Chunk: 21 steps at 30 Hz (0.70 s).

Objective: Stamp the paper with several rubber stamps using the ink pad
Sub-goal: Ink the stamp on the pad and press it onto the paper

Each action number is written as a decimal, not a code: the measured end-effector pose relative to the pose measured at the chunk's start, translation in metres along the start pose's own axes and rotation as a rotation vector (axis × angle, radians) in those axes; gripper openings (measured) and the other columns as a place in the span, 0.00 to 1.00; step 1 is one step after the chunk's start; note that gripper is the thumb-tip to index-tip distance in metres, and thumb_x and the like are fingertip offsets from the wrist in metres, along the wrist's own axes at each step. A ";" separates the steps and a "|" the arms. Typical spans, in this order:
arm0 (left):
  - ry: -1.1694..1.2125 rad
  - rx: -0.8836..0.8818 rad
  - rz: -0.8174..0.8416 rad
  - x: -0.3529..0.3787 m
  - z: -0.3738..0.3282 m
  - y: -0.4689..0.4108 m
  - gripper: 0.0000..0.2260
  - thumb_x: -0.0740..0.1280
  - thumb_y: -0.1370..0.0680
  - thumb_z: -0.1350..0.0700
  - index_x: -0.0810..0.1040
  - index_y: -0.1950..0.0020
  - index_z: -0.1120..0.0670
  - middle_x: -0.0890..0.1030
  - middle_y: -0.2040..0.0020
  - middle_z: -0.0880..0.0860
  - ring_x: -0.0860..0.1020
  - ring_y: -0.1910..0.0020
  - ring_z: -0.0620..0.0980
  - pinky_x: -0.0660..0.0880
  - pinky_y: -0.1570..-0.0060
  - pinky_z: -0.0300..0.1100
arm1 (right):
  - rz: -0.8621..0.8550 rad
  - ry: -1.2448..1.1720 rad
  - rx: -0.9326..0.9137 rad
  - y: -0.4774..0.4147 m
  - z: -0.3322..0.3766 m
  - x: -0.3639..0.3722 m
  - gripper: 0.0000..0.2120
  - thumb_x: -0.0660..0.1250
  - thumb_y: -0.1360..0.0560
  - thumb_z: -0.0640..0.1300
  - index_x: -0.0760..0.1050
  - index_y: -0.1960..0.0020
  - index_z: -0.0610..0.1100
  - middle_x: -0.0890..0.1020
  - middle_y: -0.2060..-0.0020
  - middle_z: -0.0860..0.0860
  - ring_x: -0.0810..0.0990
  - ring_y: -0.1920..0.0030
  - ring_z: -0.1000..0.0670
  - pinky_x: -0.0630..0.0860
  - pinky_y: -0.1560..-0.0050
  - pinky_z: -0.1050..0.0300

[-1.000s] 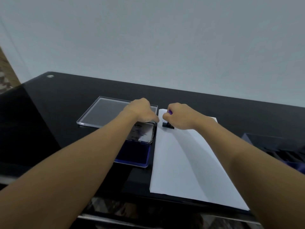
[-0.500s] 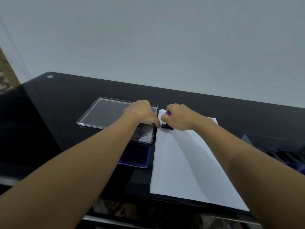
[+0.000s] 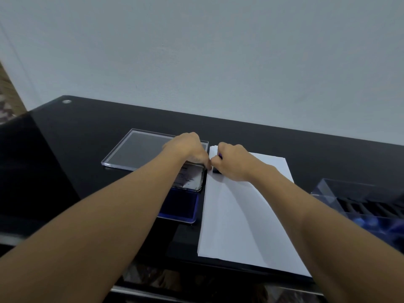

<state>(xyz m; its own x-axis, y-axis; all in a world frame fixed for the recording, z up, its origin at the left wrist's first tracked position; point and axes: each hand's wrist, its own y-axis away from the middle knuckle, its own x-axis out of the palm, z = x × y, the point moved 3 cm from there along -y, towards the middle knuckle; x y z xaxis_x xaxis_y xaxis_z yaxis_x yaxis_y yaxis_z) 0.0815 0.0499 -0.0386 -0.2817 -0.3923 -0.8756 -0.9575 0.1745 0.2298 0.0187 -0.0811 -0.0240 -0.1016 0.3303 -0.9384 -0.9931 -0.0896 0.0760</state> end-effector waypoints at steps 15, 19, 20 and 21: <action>0.010 0.011 -0.036 0.003 0.003 -0.003 0.24 0.79 0.48 0.40 0.73 0.64 0.53 0.81 0.51 0.57 0.82 0.49 0.58 0.75 0.59 0.48 | -0.023 -0.060 0.031 0.003 0.001 0.003 0.11 0.61 0.22 0.48 0.63 0.59 0.45 0.72 0.62 0.46 0.69 0.66 0.48 0.66 0.68 0.53; -0.017 0.001 -0.020 0.002 0.002 -0.001 0.26 0.77 0.50 0.40 0.76 0.61 0.53 0.80 0.57 0.56 0.82 0.51 0.58 0.78 0.54 0.51 | -0.024 -0.070 0.033 0.004 0.001 0.003 0.10 0.62 0.22 0.47 0.65 0.56 0.43 0.72 0.62 0.46 0.68 0.67 0.48 0.65 0.69 0.54; -0.023 -0.001 -0.018 0.002 0.001 -0.001 0.26 0.77 0.50 0.40 0.76 0.61 0.53 0.80 0.58 0.55 0.82 0.51 0.58 0.79 0.52 0.52 | -0.022 -0.070 0.030 0.005 0.002 0.002 0.10 0.62 0.22 0.47 0.65 0.56 0.43 0.72 0.62 0.46 0.68 0.67 0.48 0.64 0.69 0.54; -0.029 0.000 -0.018 0.001 0.001 -0.001 0.26 0.77 0.50 0.40 0.75 0.62 0.53 0.79 0.59 0.55 0.82 0.51 0.58 0.79 0.52 0.53 | -0.020 -0.069 0.026 0.006 0.002 0.002 0.10 0.62 0.22 0.47 0.64 0.56 0.43 0.72 0.63 0.46 0.68 0.67 0.48 0.64 0.69 0.54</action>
<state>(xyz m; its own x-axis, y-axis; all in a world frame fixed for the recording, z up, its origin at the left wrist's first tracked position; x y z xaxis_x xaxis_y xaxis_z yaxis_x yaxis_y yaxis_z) 0.0820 0.0502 -0.0406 -0.2629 -0.3691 -0.8914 -0.9623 0.1678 0.2143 0.0126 -0.0789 -0.0245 -0.0851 0.3954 -0.9146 -0.9960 -0.0584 0.0675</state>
